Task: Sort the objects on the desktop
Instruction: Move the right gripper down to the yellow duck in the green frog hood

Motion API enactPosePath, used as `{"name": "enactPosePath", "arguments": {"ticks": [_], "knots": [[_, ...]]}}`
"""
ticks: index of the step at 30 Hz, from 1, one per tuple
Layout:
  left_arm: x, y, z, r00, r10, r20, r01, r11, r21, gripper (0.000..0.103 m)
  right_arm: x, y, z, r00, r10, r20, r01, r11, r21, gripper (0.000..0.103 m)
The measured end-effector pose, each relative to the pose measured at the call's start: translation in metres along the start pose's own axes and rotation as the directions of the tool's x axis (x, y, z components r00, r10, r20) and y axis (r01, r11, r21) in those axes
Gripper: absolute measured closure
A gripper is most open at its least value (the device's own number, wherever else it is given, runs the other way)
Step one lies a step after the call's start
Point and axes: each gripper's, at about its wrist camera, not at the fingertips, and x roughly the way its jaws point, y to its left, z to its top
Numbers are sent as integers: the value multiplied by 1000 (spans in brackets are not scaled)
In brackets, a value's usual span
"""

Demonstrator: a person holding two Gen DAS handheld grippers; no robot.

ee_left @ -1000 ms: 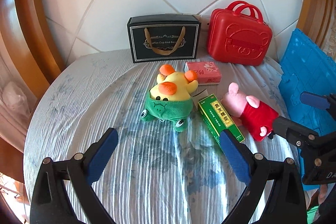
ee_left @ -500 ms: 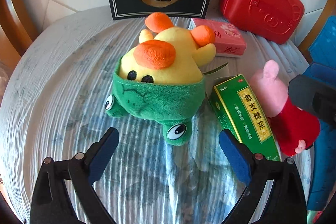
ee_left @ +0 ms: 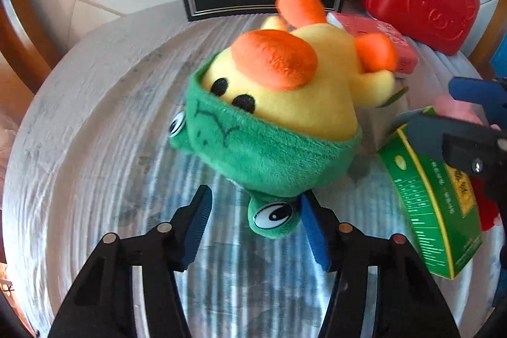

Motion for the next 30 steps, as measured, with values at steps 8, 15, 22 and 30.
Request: {"name": "enactPosePath", "arguments": {"ticks": [8,15,22,30], "knots": [[-15,45,4,996,88,13,-86,992,-88,47,6,12,-1,999,45,-7,-45,999,1,15],[-20,3,8,1000,20,15,-21,999,44,22,15,3,-1,999,46,-26,-45,998,31,22],[11,2,23,999,15,-44,-14,999,31,22,27,1,4,997,61,-45,-60,998,29,32],[22,1,25,999,5,-46,-3,999,51,18,39,5,8,995,83,-47,-81,996,34,47]]}}
